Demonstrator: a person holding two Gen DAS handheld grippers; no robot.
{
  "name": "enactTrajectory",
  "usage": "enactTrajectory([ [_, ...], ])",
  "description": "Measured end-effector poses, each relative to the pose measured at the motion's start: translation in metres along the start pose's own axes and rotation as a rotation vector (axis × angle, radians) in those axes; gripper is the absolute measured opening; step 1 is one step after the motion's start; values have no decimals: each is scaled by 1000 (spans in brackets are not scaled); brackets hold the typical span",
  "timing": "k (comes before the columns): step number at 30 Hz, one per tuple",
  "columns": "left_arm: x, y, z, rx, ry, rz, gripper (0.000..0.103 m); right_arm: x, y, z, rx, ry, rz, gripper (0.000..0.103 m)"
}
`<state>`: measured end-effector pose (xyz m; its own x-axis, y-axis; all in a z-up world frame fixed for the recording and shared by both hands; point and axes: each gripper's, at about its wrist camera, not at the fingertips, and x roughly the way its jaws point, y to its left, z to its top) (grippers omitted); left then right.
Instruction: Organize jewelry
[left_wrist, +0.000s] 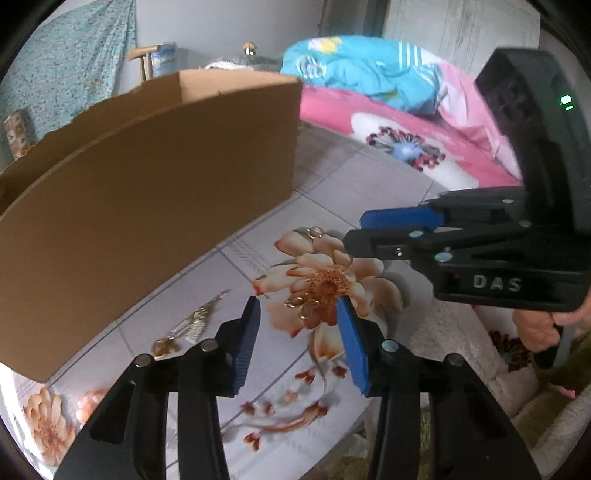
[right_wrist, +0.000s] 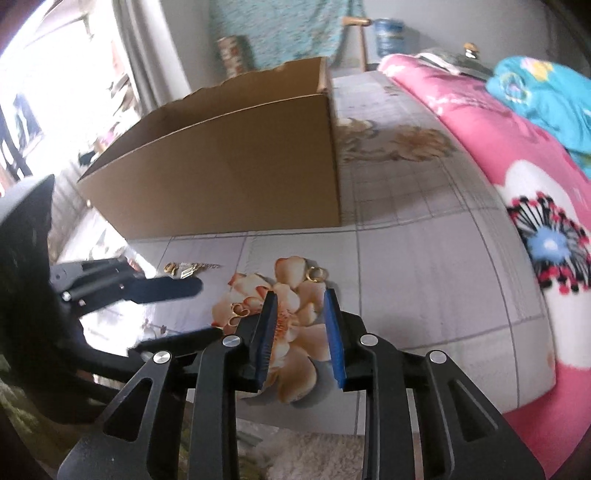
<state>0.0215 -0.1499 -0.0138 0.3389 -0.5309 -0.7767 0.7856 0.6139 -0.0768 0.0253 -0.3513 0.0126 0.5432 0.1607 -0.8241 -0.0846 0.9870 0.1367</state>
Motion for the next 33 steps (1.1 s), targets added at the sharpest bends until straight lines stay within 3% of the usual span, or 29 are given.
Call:
enactTrajectory([
  [3, 12, -2, 3, -18, 41, 19, 36, -2, -3, -5, 27, -17, -22, 26],
  [8, 20, -13, 8, 18, 41, 89, 33, 5, -2, -13, 67, -16, -16, 26],
  [14, 25, -23, 12, 54, 47, 115, 20, 6, -7, -14, 82, -22, -2, 26],
  [24, 25, -22, 12, 45, 54, 112, 19, 5, -9, -13, 88, -29, 11, 26],
  [33, 9, -16, 11, 30, -1, 106, 19, 4, -7, -4, 56, -52, -4, 26],
])
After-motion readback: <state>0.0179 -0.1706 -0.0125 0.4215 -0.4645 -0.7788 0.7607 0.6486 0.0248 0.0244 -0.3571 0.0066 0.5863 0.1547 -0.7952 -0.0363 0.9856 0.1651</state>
